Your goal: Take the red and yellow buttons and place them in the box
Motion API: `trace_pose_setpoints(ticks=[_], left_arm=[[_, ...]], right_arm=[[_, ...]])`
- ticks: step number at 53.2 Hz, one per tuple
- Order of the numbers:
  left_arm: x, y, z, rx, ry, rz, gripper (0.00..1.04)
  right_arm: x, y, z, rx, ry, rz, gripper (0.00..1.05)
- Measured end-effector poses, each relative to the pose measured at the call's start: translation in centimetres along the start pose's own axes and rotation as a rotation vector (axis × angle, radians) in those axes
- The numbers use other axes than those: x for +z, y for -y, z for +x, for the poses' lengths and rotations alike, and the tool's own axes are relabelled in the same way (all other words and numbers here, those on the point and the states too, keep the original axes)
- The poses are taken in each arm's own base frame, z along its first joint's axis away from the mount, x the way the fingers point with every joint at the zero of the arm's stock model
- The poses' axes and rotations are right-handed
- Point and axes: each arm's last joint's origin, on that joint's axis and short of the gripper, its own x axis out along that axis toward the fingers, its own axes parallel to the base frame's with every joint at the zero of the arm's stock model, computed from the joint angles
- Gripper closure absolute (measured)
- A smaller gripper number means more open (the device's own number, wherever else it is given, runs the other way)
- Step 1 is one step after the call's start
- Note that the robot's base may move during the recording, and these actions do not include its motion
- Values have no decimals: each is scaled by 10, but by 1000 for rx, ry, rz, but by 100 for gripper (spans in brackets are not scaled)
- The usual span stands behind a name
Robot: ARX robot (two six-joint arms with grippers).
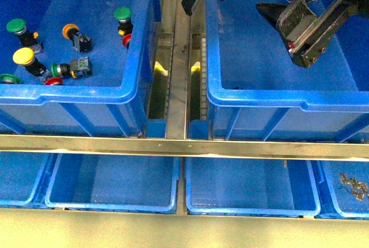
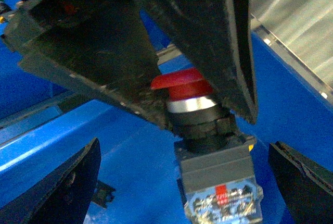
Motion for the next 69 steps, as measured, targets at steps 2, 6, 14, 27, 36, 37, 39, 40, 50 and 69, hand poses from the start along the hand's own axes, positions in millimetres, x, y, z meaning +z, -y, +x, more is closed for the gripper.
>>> trace_pose_setpoints(ticks=[2,6,14,27,36,37,39,40,50,69], left_arm=[[0,0,0,0,-1,-1,71],[-1,1,1,-1,-2,-3,71],[-1,1,1,-1,-3,-3,71],[-1,2,0,-2,-2,-1,71],[-1,2,0,-1,-2,-2,71],[-1,2,0,-1,-2,-2,71],[-1,2,-1,-1,-2,-3,71],[-1,2,-1,0,-2,-3,71],[-1,2,-1,1,-2,-3,71],[0,1,-1,27,25,20,48]], right_arm=[[0,1,2,-3,1,-5,7],[0,2,7,-7,0,-15,7],[-2,2,11,-9,-11,-46,7],[-8,0,12,19,-52,-88,23],[-11,2,12,6,-64,-98,46],[-11,2,12,4,-64,-98,47],[-10,3,13,-4,-62,-100,53],[-10,4,13,-9,-63,-99,56],[-10,7,13,-24,-55,-101,69],[-13,4,11,-12,-66,-98,69]])
